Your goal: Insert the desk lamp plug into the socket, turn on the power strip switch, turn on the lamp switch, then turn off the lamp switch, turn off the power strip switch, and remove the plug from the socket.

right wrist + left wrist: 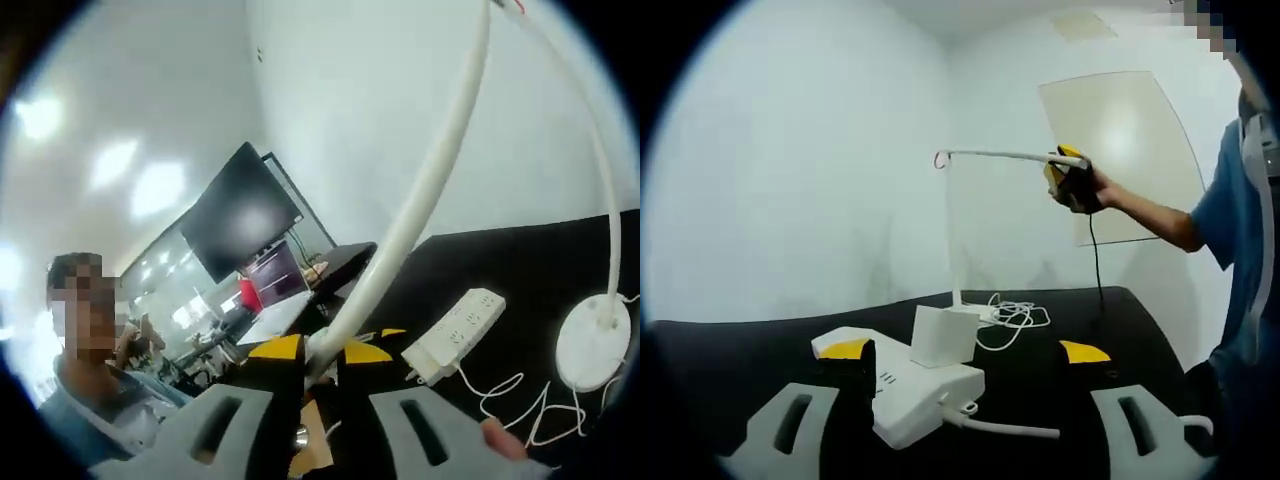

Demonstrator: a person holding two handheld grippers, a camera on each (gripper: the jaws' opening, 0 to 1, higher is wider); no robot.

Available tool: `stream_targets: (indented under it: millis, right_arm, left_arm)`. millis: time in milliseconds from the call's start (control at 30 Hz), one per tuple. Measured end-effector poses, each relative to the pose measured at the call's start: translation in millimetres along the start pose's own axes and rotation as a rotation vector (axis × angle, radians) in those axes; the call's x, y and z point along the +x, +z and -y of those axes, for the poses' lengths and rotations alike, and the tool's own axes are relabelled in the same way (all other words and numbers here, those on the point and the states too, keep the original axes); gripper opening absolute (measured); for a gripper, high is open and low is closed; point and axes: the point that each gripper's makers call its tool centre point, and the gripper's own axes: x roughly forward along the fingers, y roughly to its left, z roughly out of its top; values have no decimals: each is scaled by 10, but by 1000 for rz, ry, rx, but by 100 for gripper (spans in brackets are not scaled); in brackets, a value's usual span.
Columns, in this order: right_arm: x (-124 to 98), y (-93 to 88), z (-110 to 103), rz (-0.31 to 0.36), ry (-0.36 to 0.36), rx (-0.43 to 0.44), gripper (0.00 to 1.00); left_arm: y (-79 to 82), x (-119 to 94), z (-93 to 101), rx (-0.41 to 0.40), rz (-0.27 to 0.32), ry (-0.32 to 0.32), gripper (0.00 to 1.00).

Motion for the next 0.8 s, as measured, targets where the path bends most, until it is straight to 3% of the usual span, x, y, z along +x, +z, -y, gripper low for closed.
stream_targets:
  millis: [800]
  right_arm:
    - [0, 340, -322, 54, 60, 77, 15]
  left_arm:
    - [23, -11, 76, -1, 7, -4, 70]
